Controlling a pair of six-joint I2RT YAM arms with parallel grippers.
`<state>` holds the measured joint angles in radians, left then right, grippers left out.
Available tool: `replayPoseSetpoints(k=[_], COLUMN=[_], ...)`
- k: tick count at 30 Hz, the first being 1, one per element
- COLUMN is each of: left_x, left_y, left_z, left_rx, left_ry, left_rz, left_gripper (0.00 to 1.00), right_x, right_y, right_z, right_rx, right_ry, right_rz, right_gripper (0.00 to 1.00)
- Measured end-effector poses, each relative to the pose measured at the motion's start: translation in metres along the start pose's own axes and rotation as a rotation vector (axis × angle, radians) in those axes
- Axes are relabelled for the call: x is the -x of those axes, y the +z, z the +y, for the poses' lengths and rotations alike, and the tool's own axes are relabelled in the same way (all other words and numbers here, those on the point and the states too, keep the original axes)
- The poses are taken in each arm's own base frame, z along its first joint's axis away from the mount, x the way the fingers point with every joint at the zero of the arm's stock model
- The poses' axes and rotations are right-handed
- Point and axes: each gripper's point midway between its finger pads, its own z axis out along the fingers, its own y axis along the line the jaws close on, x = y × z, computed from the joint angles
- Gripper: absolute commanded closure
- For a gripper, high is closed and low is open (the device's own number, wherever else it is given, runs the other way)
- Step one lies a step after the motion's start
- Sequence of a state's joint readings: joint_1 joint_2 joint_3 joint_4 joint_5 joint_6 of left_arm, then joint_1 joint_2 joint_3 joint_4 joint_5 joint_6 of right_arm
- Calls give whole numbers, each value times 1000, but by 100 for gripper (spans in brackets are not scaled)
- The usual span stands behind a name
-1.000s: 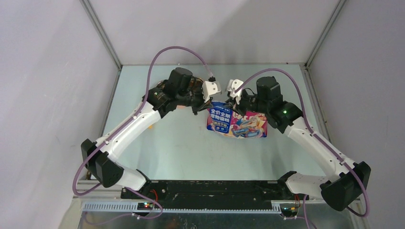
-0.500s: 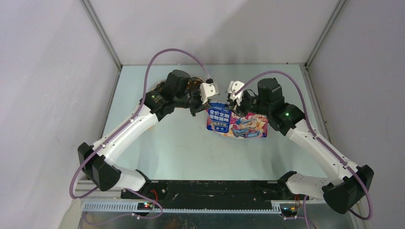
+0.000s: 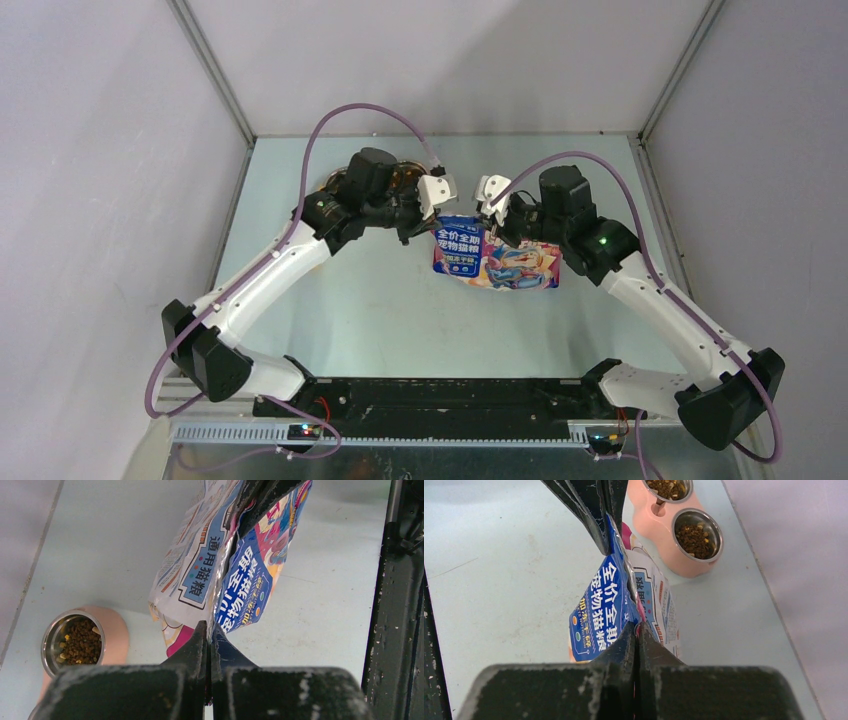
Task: Serve the pet food
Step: Close the pet food bag at the center of the board.
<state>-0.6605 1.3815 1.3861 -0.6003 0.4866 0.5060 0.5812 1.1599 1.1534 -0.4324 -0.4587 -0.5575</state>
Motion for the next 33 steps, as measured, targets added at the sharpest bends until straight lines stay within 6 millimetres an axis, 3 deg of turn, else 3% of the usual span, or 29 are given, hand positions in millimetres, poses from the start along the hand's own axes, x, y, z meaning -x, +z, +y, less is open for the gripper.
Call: replayPoseSetpoints(k=[1,3,5,8,12,18,19,21,23,28,29,30,31,33], left_x=[0,0,0,-2,-4,-5,-5,-5,-4,-8,-9,-9,-10,-10], left_y=[0,0,0,-2,-2,-3,-3,-4,-5,-7,-8,-8,-8,-9], left_z=[0,0,1,1,0,0,-1,-1,-1,0,0,0,0,0], left_rx=[0,0,1,2,-5,-17,-18,-22,-28,-33,-35,-37,-38,-36], left_ry=[0,1,1,4,9,19,25,31,35,27,26,27,28,31], left_rz=[0,0,0,0,-1,-13,-16,-22,-29,-28,-28,-28,-29,-32], left_gripper=[100,100,100,100,100,100,100,100,100,100,100,100,100,100], right_x=[0,0,0,-3,-6,-7,-7,-7,-7,-8,-9,-10,-11,-13], right_y=[0,0,0,-3,-6,-6,-6,-7,-9,-17,-18,-18,-18,-18], right_z=[0,0,-1,-4,-5,-4,-4,-4,-2,-8,-9,-10,-11,-10], right_rx=[-1,-2,-4,-23,-28,-23,-23,-25,-28,-78,-84,-90,-94,-92], right_ry=[-1,-4,-11,-25,-27,-29,-31,-46,-62,-97,-100,-105,-109,-111], right_rz=[0,1,4,20,31,32,32,27,28,45,49,54,58,65], right_gripper=[100,81,76,80,99,100,100,84,78,75,79,91,96,100])
